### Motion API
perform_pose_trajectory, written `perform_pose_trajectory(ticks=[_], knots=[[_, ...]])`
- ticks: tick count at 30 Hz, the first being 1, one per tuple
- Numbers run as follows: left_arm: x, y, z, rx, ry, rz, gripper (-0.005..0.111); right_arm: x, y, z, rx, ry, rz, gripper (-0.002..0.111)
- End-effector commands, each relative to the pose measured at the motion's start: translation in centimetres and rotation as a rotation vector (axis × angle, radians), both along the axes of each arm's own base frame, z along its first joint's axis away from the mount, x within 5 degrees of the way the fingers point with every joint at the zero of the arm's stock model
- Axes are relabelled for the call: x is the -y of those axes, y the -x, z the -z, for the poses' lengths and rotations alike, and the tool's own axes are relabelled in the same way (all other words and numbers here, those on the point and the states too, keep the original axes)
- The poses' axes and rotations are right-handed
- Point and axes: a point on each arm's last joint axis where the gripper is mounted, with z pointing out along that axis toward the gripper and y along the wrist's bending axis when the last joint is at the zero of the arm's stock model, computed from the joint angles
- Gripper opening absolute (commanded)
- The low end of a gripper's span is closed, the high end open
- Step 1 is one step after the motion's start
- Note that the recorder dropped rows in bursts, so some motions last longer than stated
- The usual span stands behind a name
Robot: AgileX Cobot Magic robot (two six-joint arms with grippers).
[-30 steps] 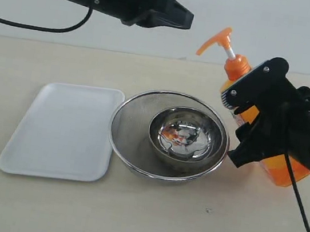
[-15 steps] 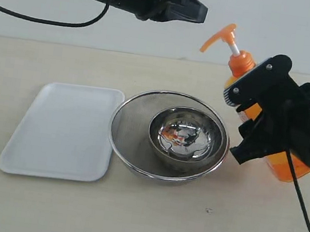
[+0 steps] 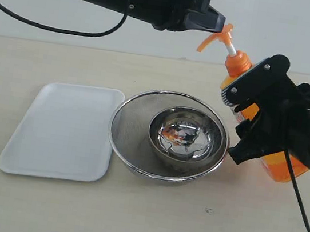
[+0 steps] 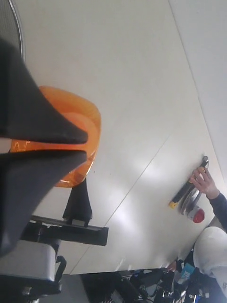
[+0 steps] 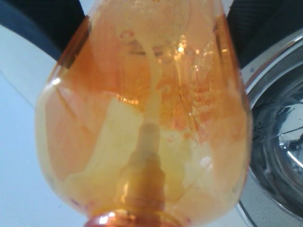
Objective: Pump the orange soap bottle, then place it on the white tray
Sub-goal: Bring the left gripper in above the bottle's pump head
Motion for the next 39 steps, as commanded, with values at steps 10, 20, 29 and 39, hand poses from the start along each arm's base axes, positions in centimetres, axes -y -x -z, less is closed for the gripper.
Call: perform_pose_trajectory(ticks=[10,20,29,39], knots=[[0.4,0.1,0.1,0.011,-0.011,-0.001,0.005,0.2,-0.3,-1.1,0.087,0.063,-0.007,0.0],[0.9,-0.3,2.0,-0.039,-0.024,0.029,0.005,0.0,-0.2,-1.2,0.096,0.07,-0.01,0.0],[1.3,0.0,2.5,-0.061,-0.02,0.065,0.005,-0.4,0.1,-1.5,0.134,0.092,-0.002,0.0],[0.9,0.9,-0.4,0.014,0.002,0.056,0.005,-0.3,0.1,-1.4,0.129,0.086,0.005,0.0]])
